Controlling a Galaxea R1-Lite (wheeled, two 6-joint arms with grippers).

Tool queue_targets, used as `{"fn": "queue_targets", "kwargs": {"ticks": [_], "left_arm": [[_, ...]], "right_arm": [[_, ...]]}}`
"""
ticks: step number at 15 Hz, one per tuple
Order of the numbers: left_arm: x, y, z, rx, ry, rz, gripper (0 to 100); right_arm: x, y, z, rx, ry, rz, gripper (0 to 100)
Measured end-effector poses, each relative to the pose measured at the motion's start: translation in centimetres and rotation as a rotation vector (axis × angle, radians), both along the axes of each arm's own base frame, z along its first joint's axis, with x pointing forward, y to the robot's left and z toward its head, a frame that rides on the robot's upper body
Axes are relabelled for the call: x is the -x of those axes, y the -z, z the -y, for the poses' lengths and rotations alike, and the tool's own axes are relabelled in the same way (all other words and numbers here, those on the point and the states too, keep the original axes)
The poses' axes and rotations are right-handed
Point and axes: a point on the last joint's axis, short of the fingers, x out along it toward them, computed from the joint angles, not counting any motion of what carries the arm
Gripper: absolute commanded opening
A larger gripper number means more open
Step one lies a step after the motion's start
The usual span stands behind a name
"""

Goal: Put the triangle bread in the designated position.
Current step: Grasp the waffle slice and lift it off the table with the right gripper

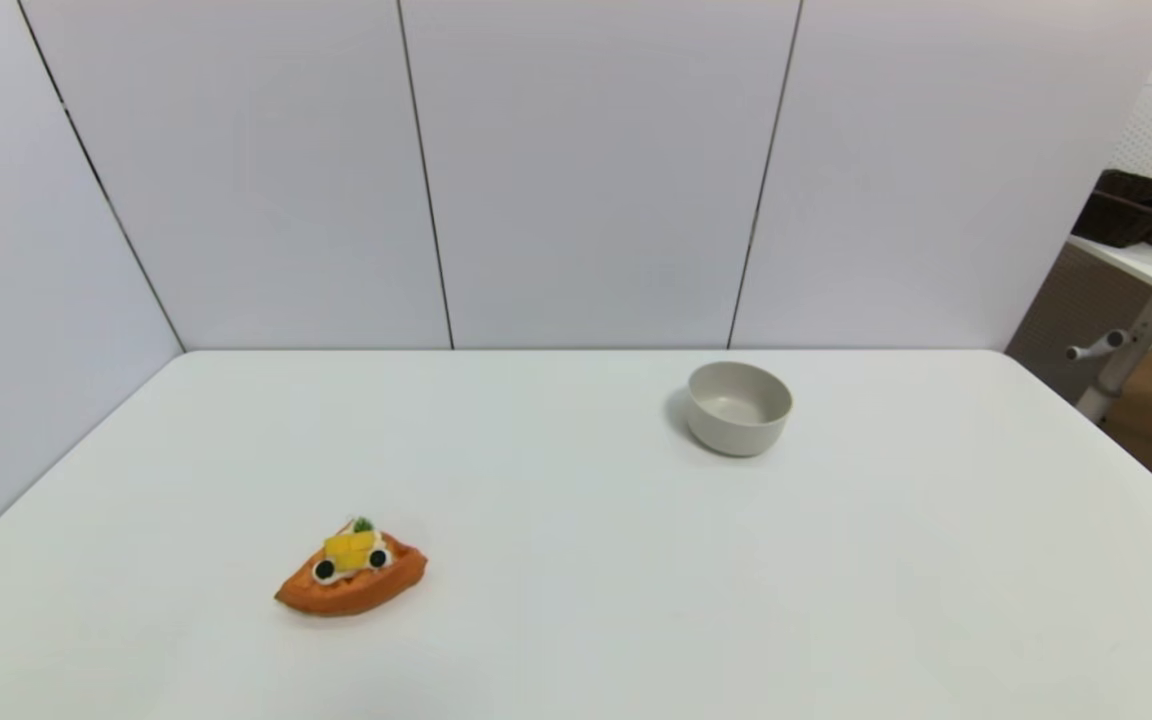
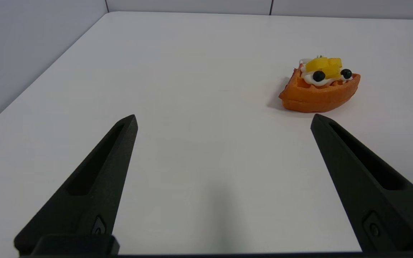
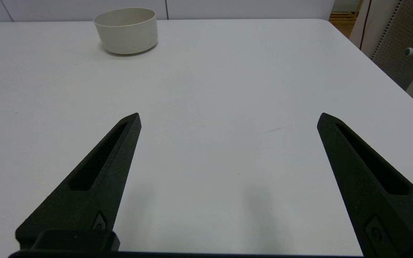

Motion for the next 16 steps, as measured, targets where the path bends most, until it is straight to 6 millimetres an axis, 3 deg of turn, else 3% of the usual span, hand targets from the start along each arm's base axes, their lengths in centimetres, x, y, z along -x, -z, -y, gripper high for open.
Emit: {"fn": "queue_targets", "kwargs": {"ticks": [6,9,12,16], "left_arm": [[0.0,0.0,0.0,0.0,0.0,0.0,100],[0.0,0.0,0.0,0.0,0.0,0.0,100],[0.0,0.0,0.0,0.0,0.0,0.001,100],[0.0,0.0,0.0,0.0,0.0,0.0,100]], "right_arm": [[-0.2,-0.7,0.0,0.011,-0.004,-0.004,100],[-1.5,-4.7,0.0,0.011,-0.06,-0.021,100],[-4.6,-10.1,-0.6,0.024,-0.251,-0.056,100],[-10.6,-14.8,-4.5,0.084,-0.526,-0.164,100]]}}
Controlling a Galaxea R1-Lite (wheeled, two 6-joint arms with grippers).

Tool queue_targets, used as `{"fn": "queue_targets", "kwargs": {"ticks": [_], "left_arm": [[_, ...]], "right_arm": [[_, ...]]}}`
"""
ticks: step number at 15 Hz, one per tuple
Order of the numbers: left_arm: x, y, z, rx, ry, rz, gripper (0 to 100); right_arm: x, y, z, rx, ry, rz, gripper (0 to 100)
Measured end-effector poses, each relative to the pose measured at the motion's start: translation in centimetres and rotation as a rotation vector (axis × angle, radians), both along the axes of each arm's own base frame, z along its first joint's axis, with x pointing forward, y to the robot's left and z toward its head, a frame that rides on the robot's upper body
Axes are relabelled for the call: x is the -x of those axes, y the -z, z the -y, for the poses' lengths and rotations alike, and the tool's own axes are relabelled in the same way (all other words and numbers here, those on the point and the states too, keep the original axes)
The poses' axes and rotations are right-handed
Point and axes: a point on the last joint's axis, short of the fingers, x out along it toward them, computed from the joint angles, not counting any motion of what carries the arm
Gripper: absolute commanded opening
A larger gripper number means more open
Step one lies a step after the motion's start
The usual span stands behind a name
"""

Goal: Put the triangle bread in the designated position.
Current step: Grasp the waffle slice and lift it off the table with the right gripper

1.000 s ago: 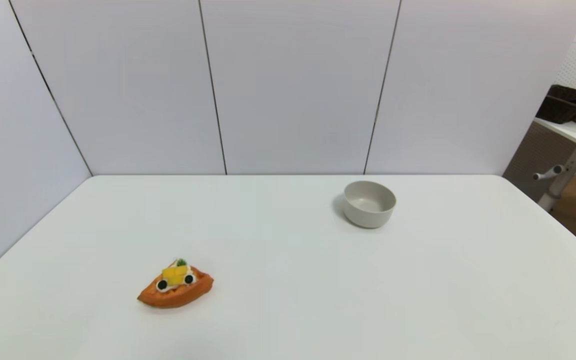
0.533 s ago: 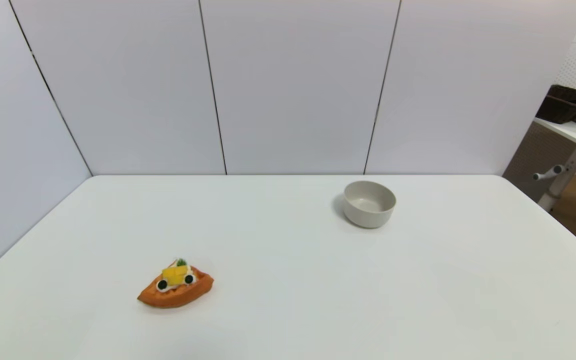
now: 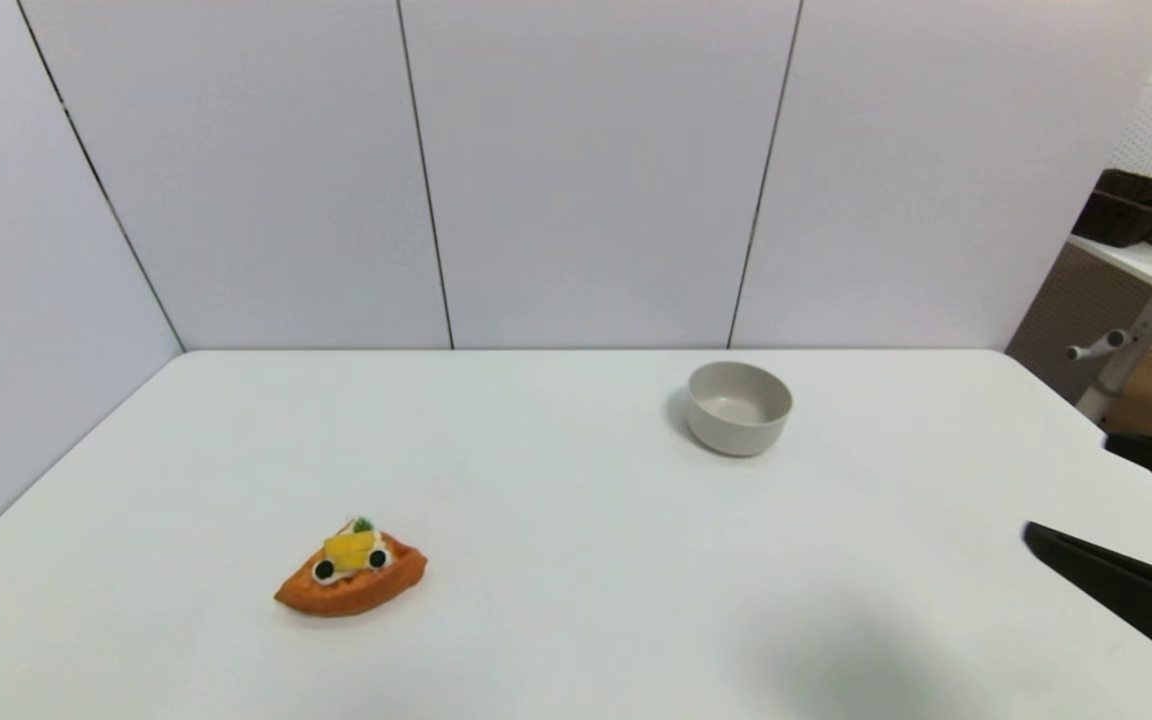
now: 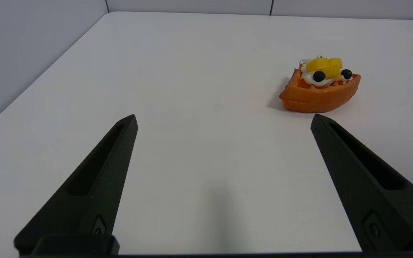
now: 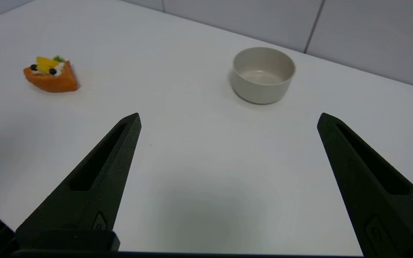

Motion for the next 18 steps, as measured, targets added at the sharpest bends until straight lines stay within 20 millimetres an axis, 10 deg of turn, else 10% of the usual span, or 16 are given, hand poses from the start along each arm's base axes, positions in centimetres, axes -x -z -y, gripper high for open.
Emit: {"fn": "queue_targets", "kwargs": {"ticks": [9,18], "left_arm": [[0.0,0.0,0.0,0.0,0.0,0.0,100],[0.0,0.0,0.0,0.0,0.0,0.0,100]], "right_arm": [[-12.2,-0.1,-18.7,0.26,-0.402,-0.1,100],[-14.3,7.4,-34.8,0.335,-0.61,-0.118,100]]}}
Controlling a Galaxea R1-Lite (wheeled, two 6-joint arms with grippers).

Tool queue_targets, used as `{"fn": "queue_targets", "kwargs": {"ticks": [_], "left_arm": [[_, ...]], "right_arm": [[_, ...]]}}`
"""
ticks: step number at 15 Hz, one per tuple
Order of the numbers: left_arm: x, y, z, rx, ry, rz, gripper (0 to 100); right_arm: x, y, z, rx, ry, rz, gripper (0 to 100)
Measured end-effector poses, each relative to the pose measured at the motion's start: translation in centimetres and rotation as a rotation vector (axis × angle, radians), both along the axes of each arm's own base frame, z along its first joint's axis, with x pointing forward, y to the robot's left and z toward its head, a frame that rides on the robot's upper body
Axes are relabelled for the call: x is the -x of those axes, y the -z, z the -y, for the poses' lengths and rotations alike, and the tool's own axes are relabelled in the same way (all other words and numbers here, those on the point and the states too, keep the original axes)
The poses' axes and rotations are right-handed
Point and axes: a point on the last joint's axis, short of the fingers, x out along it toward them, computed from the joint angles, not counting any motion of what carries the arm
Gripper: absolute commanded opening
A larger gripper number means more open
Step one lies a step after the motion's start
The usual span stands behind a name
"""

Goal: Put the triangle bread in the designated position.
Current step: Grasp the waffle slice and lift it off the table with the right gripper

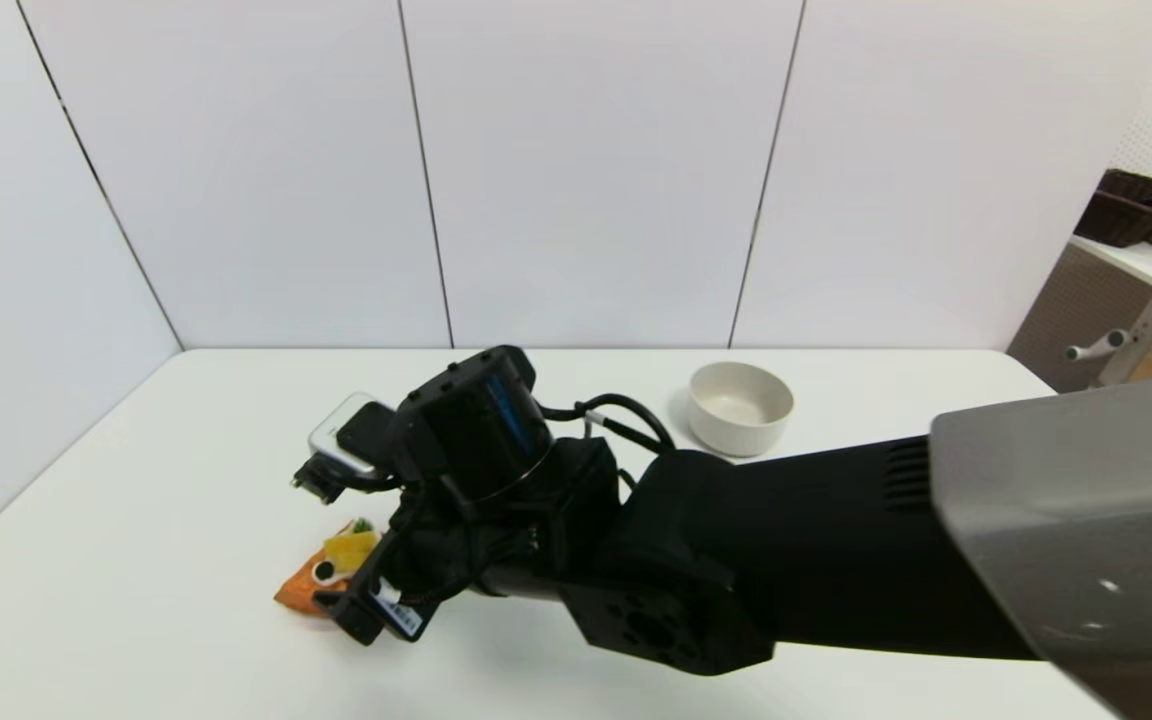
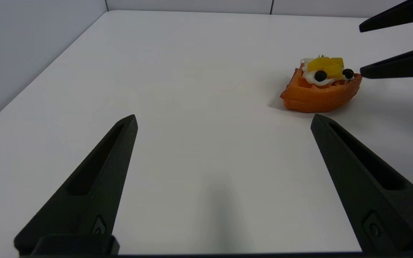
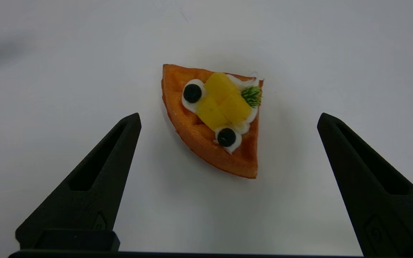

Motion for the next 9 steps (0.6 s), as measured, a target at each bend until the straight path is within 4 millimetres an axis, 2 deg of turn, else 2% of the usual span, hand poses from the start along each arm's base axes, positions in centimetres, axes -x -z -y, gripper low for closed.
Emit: {"fn": "queue_targets", "kwargs": {"ticks": [2,5,6,9], "left_arm": [[0.0,0.0,0.0,0.0,0.0,0.0,100],[0.0,0.0,0.0,0.0,0.0,0.0,100],[0.0,0.0,0.0,0.0,0.0,0.0,100],[0.0,0.0,0.0,0.0,0.0,-0.001,100]], "right_arm": [[-0.1,1.4,-1.1,0.014,-0.009,-0.009,100],[-0.5,2.4,-1.9,0.042,-0.009,-0.025,100],[-0.7,2.5,-2.1,0.039,-0.006,-0.024,0],[-1.1,3.1,-2.6,0.042,-0.003,-0.026,0]]}}
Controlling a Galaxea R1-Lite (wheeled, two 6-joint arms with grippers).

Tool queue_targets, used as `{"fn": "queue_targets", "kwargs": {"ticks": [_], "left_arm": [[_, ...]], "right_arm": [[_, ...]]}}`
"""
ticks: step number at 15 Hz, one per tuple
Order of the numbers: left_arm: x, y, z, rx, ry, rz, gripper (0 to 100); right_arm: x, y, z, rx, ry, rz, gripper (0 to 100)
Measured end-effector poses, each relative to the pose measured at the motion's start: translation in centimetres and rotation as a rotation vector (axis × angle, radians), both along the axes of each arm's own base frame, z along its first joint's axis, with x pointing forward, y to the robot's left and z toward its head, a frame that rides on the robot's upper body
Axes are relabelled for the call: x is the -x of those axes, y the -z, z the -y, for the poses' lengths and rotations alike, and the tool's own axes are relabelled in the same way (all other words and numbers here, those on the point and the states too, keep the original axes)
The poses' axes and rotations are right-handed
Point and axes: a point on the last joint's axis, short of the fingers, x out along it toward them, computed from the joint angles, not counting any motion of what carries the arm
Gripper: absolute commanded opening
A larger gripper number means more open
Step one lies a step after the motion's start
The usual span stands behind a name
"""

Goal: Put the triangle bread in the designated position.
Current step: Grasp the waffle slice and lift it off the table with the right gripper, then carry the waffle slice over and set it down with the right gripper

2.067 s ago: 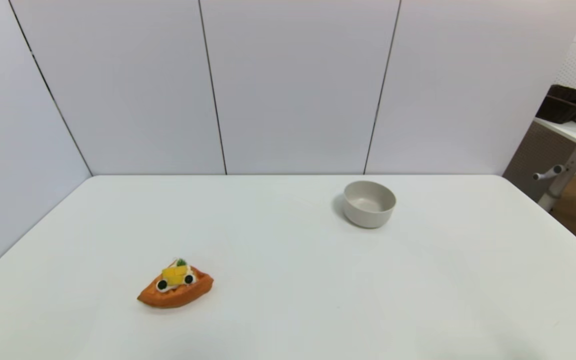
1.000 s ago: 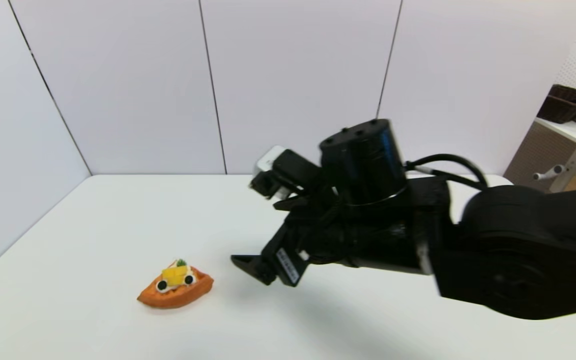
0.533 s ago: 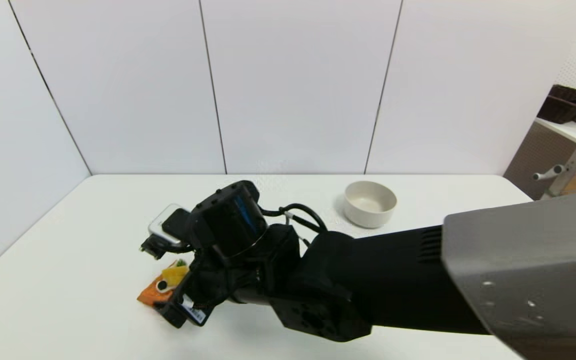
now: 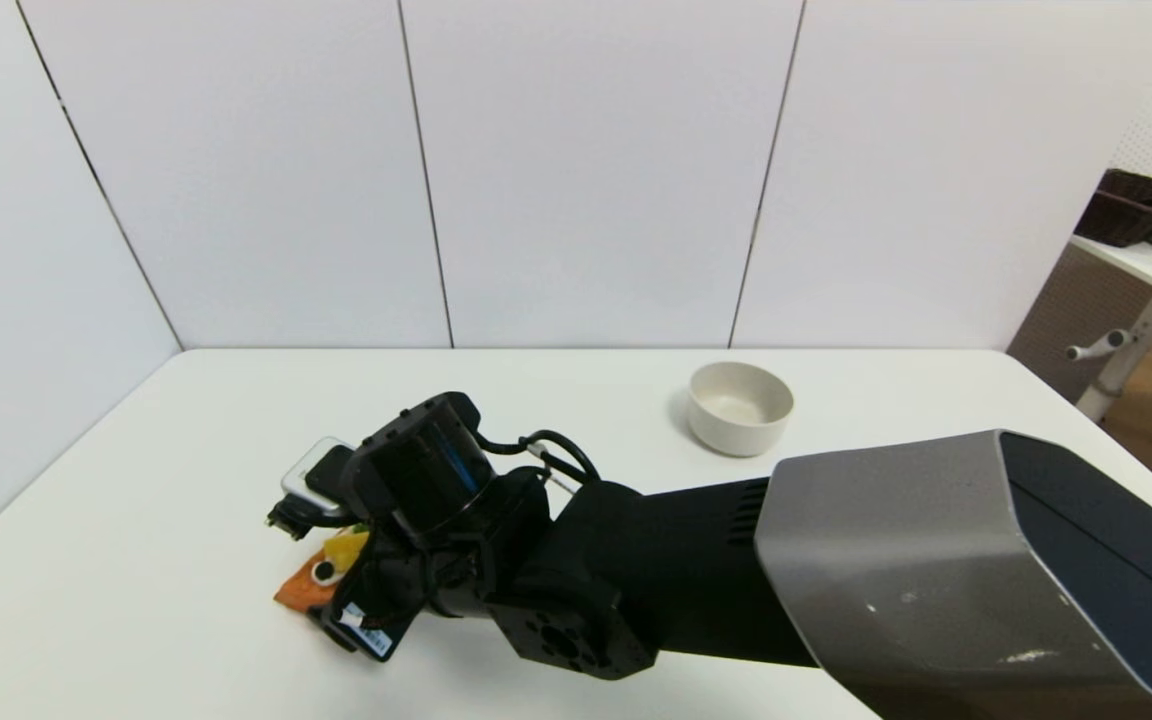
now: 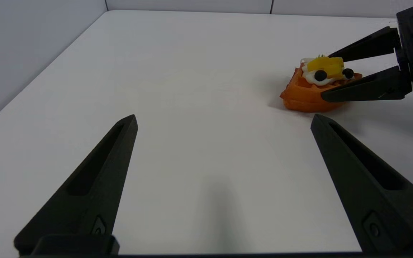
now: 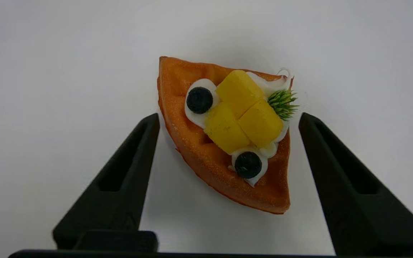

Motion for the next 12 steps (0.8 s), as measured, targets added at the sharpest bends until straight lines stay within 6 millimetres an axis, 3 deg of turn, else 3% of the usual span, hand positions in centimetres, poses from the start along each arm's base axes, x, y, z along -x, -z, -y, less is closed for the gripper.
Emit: {"fn": "queue_targets", "kwargs": {"ticks": [6,10,12], "left_arm": [[0.0,0.0,0.0,0.0,0.0,0.0,100],[0.0,0.0,0.0,0.0,0.0,0.002,100],[0.0,0.0,0.0,0.0,0.0,0.001,100]], "right_arm": [[-0.2,1.0,0.0,0.039,0.009,-0.033,0],[-0.1,-0.6,0.2,0.019,0.013,-0.026,0],[-0.4,-2.5,0.8,-0.021,0.028,-0.001,0]]}}
